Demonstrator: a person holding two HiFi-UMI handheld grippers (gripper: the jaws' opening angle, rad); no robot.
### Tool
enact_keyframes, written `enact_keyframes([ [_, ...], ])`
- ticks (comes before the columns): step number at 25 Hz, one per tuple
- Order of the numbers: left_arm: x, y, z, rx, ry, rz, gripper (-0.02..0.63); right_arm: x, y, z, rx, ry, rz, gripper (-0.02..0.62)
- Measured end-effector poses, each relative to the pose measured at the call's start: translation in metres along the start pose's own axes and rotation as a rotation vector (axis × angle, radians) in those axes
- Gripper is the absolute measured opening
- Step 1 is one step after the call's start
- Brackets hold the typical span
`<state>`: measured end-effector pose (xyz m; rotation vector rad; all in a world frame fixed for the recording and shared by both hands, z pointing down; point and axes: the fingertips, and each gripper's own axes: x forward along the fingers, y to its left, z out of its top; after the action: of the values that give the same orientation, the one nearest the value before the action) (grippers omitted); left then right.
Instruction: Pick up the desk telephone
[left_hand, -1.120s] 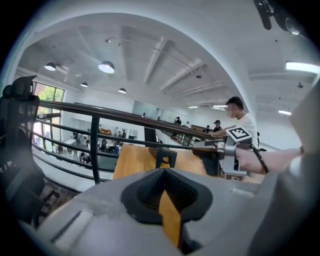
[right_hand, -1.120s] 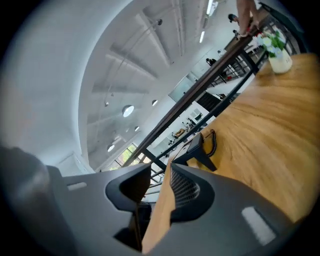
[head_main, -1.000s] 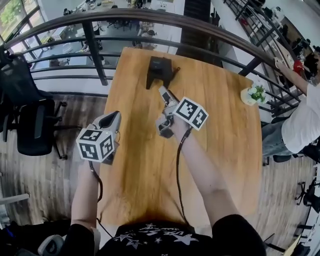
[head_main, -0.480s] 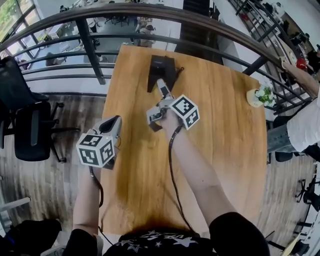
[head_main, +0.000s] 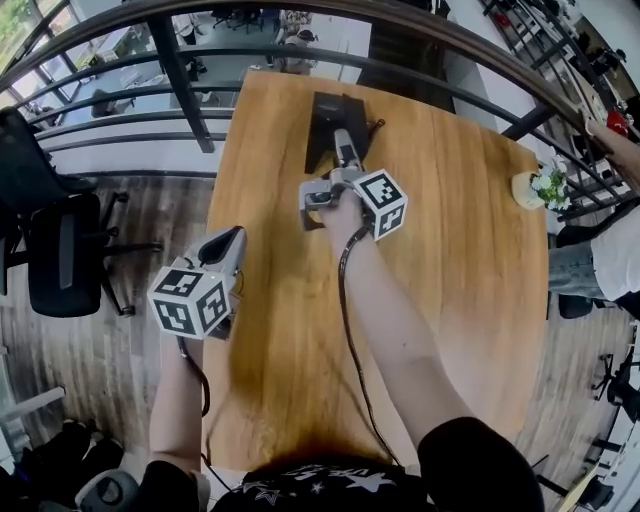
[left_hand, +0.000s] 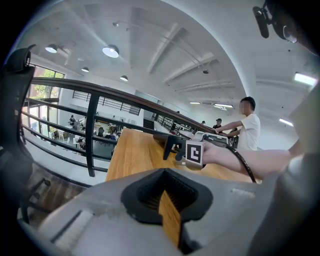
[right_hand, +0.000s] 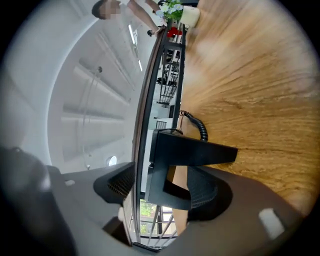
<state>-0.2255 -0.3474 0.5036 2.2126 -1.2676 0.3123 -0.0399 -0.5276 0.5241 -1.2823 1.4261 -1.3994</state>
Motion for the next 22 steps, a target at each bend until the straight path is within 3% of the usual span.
enact_keyframes([
  [8,0.004,0.008,-0.006,-0.010,0.006,-0.003,0.002,0.019,-0.005,0.007,0.097,-0.089,-0.017,0.317],
  [17,0.009,0.009,-0.011,-0.033,0.007,-0.008,0.002,0.030,-0.014,0.010,0.097,-0.147,-0.144,0.224],
  [22,0.010,0.014,-0.012,-0.037,0.012,0.002,0.002,0.031,-0.014,0.009,0.086,-0.130,-0.153,0.211],
])
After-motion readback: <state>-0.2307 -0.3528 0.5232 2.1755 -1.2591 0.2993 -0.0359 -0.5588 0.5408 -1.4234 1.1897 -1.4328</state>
